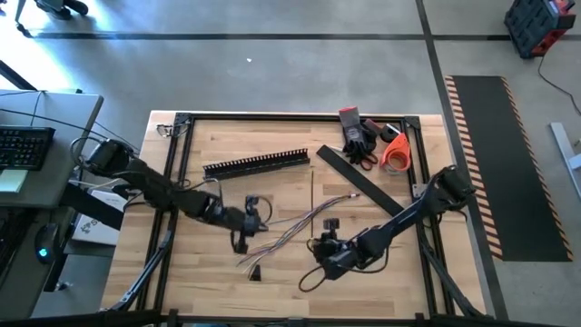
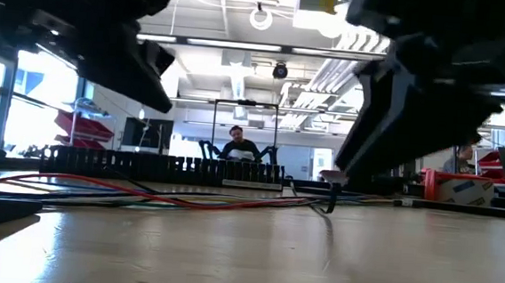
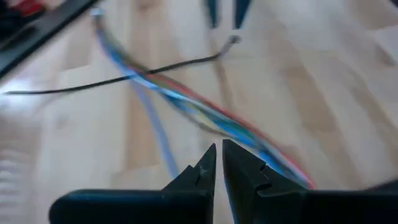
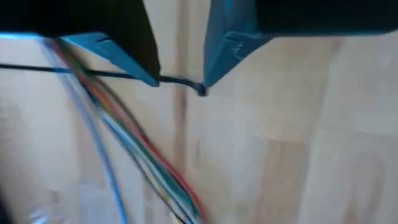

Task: Ziptie cables
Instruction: Wrap the colored cables together using a zip tie

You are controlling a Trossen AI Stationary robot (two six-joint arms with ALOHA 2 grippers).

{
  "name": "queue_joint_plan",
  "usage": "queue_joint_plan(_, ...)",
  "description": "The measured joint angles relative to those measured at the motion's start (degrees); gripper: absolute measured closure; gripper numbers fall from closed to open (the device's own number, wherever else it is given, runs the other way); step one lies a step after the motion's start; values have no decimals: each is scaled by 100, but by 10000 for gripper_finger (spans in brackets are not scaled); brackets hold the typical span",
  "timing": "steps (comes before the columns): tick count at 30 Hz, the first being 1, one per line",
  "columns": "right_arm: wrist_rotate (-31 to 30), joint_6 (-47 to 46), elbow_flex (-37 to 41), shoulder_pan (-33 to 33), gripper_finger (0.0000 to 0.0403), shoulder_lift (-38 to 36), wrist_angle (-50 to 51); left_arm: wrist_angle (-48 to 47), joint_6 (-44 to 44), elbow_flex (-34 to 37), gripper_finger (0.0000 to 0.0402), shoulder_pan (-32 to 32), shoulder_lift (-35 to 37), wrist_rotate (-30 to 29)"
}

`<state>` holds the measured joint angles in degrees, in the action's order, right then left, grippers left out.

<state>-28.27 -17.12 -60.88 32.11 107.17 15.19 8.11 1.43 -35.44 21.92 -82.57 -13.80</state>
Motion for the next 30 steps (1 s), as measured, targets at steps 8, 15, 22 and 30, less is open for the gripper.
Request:
queue_joint_plan(8,325,111,1012,-239,245,-1,-1967,1334,150,0,316,251,-870,187)
queue_joint_plan(15,308,114,1077,-247,323,14,-2059,2605,-28,0,262,195,-1664,285)
queue_joint_plan(22,304,261,1076,-261,392,146,-2604,3860,-740,-14,257,170,-2436,47)
queue_joint_plan(30,-190,-229,1077,-247,403,166,-3087,4287,-1075,-351,257,24,-2861,-128)
